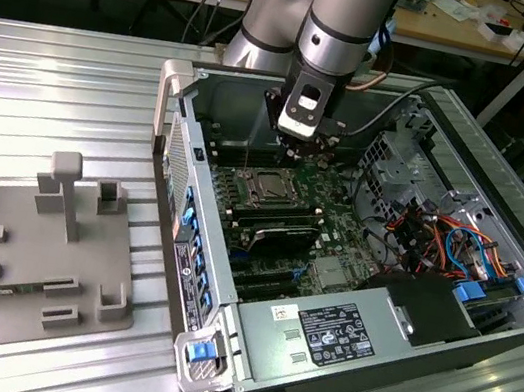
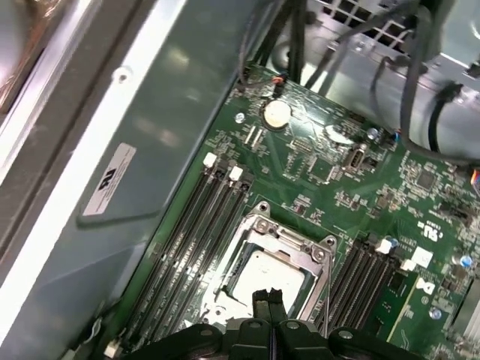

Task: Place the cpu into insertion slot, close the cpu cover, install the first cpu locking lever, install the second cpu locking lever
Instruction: 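Install the first cpu locking lever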

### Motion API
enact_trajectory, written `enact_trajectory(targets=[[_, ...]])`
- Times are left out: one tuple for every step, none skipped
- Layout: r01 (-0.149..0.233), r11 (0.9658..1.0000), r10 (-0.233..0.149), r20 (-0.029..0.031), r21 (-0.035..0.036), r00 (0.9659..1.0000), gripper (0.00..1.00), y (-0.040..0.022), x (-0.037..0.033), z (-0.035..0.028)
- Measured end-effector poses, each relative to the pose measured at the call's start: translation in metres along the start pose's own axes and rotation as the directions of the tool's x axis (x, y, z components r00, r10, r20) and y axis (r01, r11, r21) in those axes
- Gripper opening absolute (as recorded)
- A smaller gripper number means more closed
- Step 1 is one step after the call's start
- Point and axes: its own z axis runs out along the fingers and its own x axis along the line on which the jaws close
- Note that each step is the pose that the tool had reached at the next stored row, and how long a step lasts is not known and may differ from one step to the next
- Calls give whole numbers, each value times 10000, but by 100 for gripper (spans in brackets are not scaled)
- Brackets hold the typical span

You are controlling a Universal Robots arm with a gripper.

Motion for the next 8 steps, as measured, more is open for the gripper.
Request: enact_trajectory(targets=[[156, 9999, -156, -8, -5, 9999, 11, -1, 1, 0], [217, 9998, -217, -10, -7, 9998, 11, -3, 1, 0], [259, 9997, -259, -12, -9, 9997, 11, -6, 3, 0], [298, 9996, -298, -14, -10, 9996, 11, -10, 6, -1], [315, 9995, -315, -15, -11, 9995, 11, -16, 8, -1], [326, 9995, -326, -15, -11, 9995, 11, -26, 13, -2], [330, 9995, -330, -16, -11, 9995, 11, -36, 19, -3], [333, 9994, -333, -16, -11, 9994, 11, -51, 27, -3]])
